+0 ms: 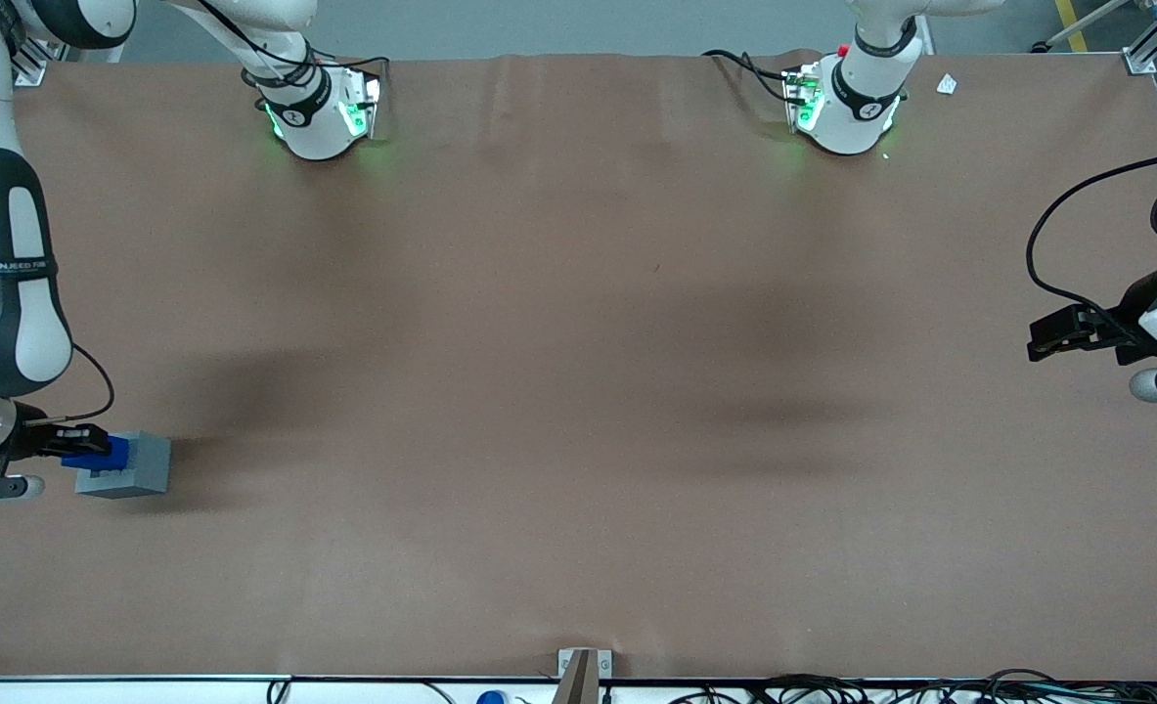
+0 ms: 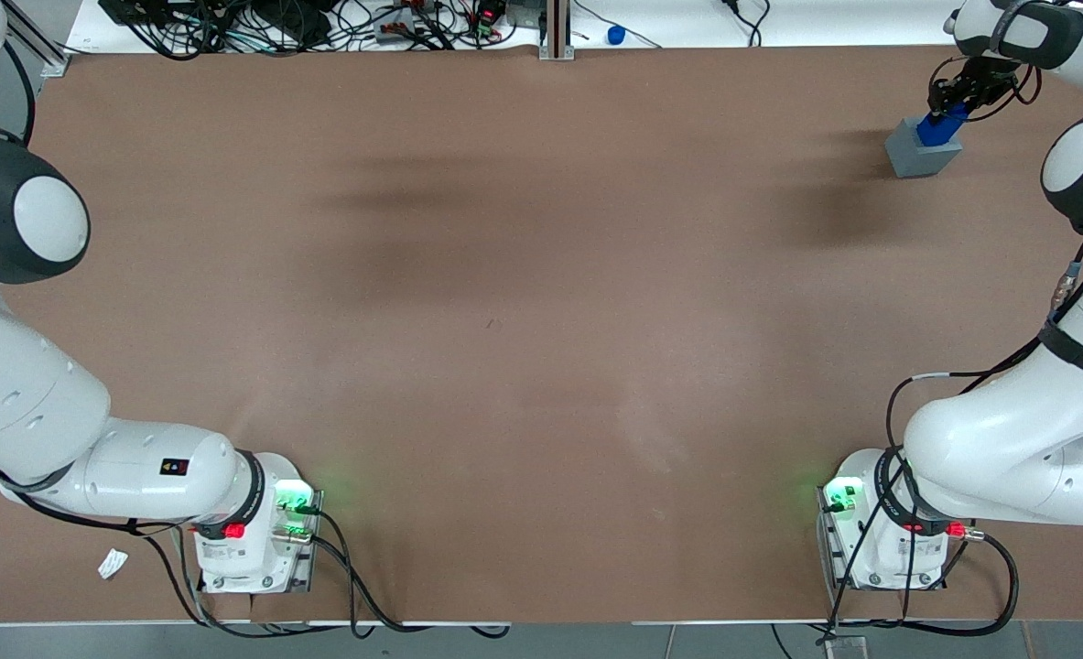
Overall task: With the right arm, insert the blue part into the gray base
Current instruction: 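Lower the blue block into the gray base's opening and press down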
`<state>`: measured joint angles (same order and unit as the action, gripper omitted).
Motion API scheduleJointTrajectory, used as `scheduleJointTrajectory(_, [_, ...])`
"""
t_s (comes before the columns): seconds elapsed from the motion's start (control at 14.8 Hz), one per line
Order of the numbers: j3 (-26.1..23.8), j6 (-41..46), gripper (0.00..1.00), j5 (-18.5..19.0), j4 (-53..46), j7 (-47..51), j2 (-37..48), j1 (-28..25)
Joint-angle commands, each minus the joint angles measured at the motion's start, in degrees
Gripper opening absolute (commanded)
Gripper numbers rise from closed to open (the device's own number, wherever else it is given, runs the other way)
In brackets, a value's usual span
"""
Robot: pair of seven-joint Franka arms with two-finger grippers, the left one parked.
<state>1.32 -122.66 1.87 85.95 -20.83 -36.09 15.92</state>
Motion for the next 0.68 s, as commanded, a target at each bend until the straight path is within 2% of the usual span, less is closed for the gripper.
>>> scheduleJointTrajectory(0.0, [-0.9, 0.2, 0.01, -0.1, -1.6, 0.5, -0.8, 1.0])
scheduleJointTrajectory(0.61, [-0.8, 0.1, 0.01, -0.1, -2.7, 0.4, -1.7, 1.0])
